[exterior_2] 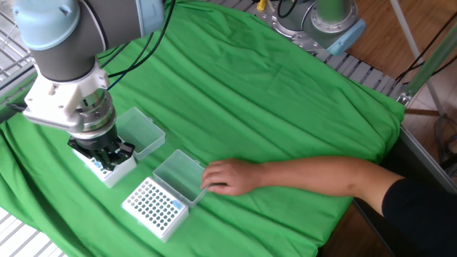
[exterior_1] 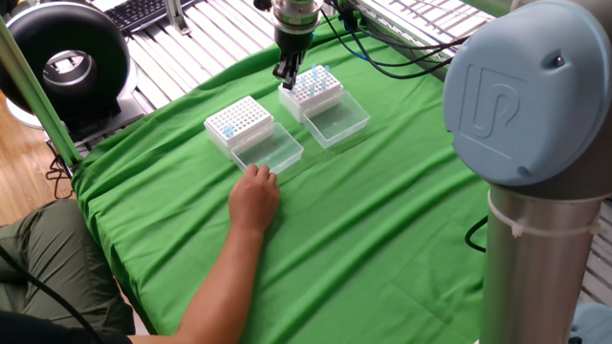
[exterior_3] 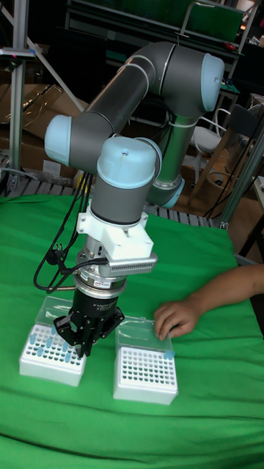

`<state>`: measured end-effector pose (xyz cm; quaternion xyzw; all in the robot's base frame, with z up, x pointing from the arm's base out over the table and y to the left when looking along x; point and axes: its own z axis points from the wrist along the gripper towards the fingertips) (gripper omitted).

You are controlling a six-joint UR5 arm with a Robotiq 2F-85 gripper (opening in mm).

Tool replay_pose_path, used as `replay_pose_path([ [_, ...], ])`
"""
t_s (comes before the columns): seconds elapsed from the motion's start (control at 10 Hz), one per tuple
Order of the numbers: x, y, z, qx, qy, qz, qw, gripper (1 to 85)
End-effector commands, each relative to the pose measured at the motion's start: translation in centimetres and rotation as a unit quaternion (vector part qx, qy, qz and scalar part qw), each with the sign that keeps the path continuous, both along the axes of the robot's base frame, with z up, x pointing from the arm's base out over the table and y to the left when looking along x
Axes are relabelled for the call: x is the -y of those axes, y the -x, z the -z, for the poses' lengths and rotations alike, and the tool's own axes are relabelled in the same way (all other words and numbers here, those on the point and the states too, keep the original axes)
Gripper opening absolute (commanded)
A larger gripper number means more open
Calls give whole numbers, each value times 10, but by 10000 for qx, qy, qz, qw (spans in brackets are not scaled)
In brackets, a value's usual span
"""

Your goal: Insert a medium pipette tip into the holder for medium pipette tips

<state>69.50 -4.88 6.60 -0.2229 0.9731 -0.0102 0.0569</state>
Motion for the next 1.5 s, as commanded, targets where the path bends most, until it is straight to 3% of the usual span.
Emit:
replay_pose_path([
  [0.0, 1, 3, -13, -91, 40, 98, 9999, 10],
  [0.4, -2, 12, -50, -275, 66, 85, 9996, 10],
  [0.7, -2, 21, -81, -360, 310, 25, 9989, 10],
  [0.9, -15, 30, -98, -508, 331, 177, 9980, 10],
  [1.0, -26, 31, -103, -543, 246, 312, 9977, 10],
  [1.2, -56, 30, -106, -579, -141, 621, 9963, 10],
  [1.4, -83, 24, -105, -540, -314, 865, 9943, 10],
])
